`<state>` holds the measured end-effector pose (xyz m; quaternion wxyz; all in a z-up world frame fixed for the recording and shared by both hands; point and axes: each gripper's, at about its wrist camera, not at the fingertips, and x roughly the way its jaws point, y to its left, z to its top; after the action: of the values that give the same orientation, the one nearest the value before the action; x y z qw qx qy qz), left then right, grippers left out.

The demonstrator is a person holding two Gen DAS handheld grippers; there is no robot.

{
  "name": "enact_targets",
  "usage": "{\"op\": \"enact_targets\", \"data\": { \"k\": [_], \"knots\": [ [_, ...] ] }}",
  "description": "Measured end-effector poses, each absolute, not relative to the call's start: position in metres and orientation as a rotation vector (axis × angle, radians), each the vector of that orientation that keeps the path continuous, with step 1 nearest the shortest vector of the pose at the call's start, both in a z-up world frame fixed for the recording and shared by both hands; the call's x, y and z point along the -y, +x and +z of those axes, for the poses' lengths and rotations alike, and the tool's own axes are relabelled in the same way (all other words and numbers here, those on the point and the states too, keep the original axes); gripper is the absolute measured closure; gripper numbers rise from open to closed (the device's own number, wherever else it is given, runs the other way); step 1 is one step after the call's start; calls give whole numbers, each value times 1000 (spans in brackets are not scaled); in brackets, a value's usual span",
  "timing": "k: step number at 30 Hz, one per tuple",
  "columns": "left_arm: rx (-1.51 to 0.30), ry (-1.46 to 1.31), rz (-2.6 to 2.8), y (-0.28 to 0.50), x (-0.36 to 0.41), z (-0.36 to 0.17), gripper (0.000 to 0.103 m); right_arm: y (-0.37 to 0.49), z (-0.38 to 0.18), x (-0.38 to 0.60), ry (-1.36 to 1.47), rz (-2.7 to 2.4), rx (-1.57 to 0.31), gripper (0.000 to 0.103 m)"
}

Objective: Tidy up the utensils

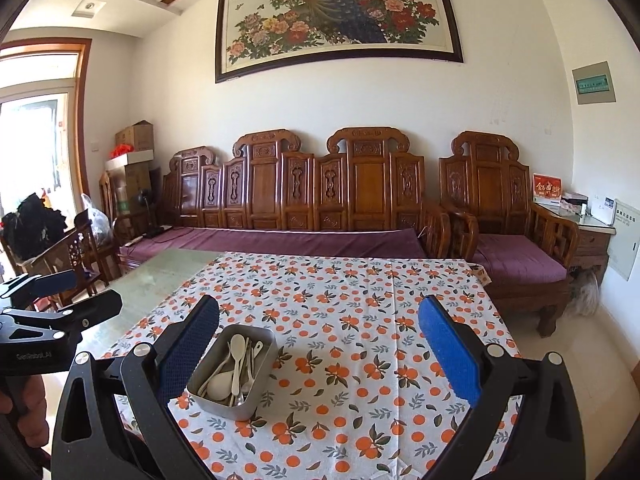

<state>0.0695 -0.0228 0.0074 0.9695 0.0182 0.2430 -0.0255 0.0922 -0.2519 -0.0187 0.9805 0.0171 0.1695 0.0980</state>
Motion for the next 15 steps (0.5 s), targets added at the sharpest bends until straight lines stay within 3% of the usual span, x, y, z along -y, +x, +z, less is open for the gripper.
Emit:
{"op": "enact_targets", "data": {
  "k": [15],
  "knots": [
    [-489, 34, -49, 70, 20, 6, 8, 93, -20, 252, 37, 198, -345, 3]
  ]
}}
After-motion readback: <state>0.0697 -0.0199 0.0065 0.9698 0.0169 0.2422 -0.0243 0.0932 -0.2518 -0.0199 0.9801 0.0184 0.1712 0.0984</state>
